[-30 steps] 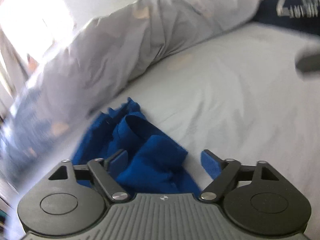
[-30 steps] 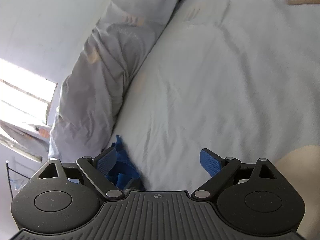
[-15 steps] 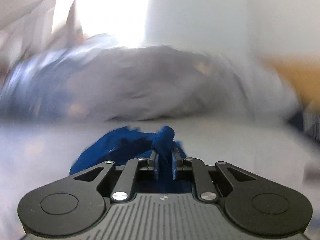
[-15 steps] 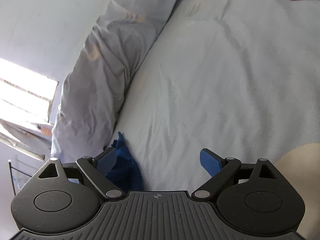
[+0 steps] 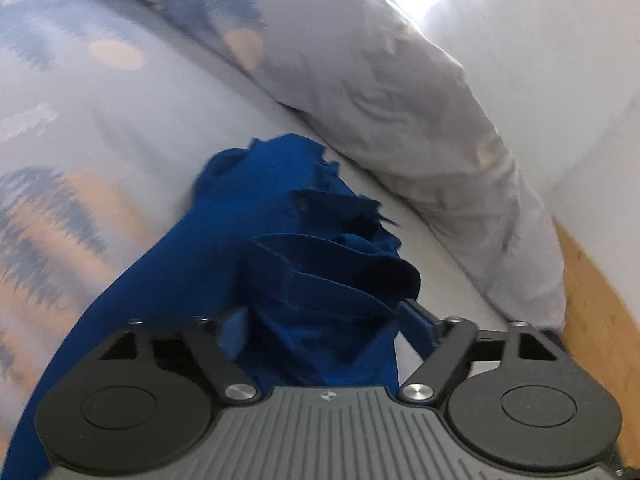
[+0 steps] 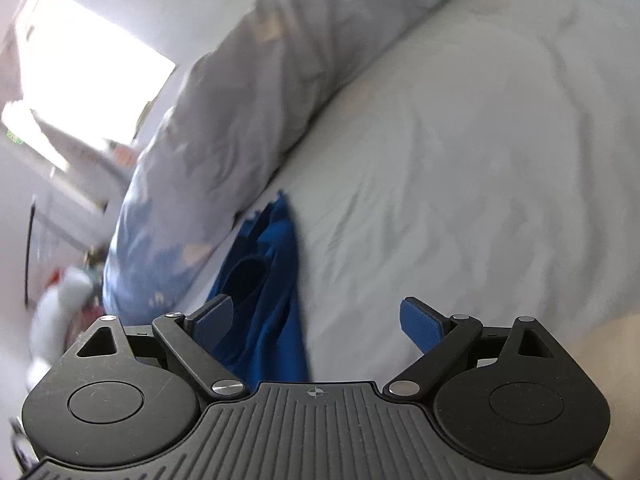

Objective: Fold clothes

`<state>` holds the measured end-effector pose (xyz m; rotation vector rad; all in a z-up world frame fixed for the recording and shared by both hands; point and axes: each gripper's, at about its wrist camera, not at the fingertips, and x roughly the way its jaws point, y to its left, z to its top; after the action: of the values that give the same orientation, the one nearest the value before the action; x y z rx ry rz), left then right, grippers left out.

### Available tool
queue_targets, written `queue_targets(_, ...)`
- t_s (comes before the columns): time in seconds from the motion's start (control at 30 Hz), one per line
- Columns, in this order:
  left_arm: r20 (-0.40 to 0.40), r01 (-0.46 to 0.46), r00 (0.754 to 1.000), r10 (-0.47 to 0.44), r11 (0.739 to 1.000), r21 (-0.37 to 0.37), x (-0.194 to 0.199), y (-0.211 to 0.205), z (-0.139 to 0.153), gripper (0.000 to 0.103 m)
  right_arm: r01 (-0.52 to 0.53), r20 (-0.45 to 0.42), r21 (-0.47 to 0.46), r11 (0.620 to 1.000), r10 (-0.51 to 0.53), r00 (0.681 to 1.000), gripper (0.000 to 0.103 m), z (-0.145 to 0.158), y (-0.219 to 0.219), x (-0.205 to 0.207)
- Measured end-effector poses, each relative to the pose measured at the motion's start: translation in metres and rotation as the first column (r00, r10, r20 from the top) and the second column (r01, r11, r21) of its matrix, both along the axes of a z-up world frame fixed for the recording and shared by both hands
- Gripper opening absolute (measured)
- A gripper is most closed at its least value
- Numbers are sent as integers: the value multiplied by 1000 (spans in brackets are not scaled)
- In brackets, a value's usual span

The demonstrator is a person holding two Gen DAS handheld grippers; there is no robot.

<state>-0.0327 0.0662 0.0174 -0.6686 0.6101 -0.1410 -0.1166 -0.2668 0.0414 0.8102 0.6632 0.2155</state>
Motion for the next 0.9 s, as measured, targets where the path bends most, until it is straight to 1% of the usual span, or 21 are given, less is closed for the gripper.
queue_targets(0.03, -2, 21, 1000, -21, 999, 40, 5, -3, 0, 84, -14, 7, -22, 1000, 14, 1000, 92, 2, 3, -1)
queue_targets(0.1, -12, 59, 998, -58, 990, 127, 13, -8, 3, 78, -34, 2, -58, 998, 34, 999, 92, 3, 8, -3)
queue_targets(0.13, -19, 73, 997, -71, 984, 163, 16, -10, 4, 63, -38, 0, -64, 997, 38, 999, 92, 4, 9, -4)
queue_targets(0.17, -25, 85, 996, -82, 978, 190, 19, -12, 6, 41, -46, -1, -66, 997, 46, 999, 92, 4, 10, -5)
queue_targets(0.2, -25, 87, 996, -84, 979, 183, 19, -11, 9, 32, -54, -2, -70, 996, 54, 999, 92, 4, 10, -6)
queue_targets(0.23, -25, 89, 996, -86, 981, 175, 19, -10, 12, 19, -64, 1, -78, 995, 64, 998, 92, 5, 11, -7)
queue_targets(0.3, -26, 94, 996, -91, 983, 159, 19, -9, 19, 17, -87, 20, -119, 989, 90, 996, 92, 10, 16, -12)
queue_targets(0.33, -24, 97, 995, -95, 984, 150, 19, -9, 23, 14, -99, 30, -140, 985, 104, 994, 92, 12, 19, -15)
queue_targets(0.4, -5, 108, 994, -108, 987, 121, 19, -11, 34, 13, -132, 42, -186, 974, 142, 989, 92, 15, 28, -23)
queue_targets(0.53, 32, 136, 990, -139, 987, 81, 21, -17, 58, 13, -218, 25, -247, 944, 231, 973, 92, 13, 46, -51)
queue_targets(0.63, 39, 168, 985, -171, 984, 64, 28, -27, 77, 13, -264, -5, -322, 909, 277, 961, 92, 6, 54, -79)
queue_targets(0.7, 36, 187, 981, -189, 981, 52, 32, -33, 88, 13, -305, -21, -367, 879, 320, 947, 92, 3, 59, -98)
queue_targets(0.83, 50, 211, 976, -212, 977, 35, 41, -41, 111, 12, -411, -38, -375, 831, 429, 902, 89, -4, 63, -141)
queue_targets(0.87, 57, 215, 974, -217, 976, 34, 41, -42, 118, 12, -432, -47, -384, 816, 450, 892, 88, -6, 64, -153)
queue_targets(0.9, 62, 219, 973, -221, 975, 36, 41, -42, 124, 12, -453, -65, -405, 794, 469, 881, 84, -8, 66, -164)
